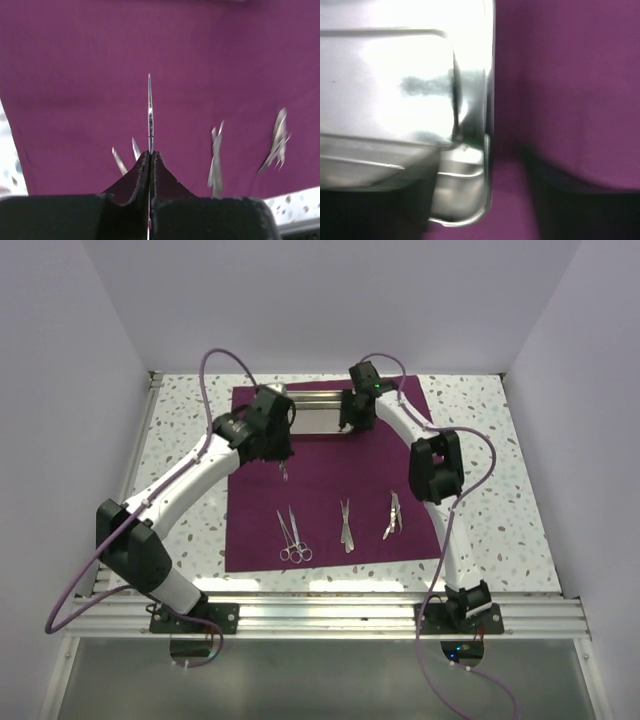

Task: Open and lay out the surgical kit
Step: Place the medical item in the surgical kit.

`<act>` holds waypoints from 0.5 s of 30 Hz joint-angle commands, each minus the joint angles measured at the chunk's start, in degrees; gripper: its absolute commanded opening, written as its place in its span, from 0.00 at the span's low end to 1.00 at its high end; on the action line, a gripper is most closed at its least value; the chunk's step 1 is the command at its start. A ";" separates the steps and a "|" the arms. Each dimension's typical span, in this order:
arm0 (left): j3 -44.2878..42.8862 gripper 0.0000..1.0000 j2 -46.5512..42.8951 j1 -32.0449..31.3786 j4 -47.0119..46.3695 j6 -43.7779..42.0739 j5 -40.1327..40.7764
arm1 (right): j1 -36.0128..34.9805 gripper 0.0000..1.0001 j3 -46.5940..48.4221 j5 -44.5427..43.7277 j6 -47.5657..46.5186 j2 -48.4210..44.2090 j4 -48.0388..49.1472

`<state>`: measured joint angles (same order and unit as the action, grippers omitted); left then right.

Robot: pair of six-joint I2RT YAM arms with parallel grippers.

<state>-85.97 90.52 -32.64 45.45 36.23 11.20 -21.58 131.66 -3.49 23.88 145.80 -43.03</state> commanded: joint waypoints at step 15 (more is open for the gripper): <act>25.15 0.00 -4.21 -9.72 -12.83 13.96 -4.96 | 2.07 0.98 -18.78 -0.92 -1.30 -16.14 -1.19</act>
<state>-62.85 87.20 -40.80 39.35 48.27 7.44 -20.08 116.95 -5.02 21.63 136.44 -41.98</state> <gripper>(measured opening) 0.012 0.983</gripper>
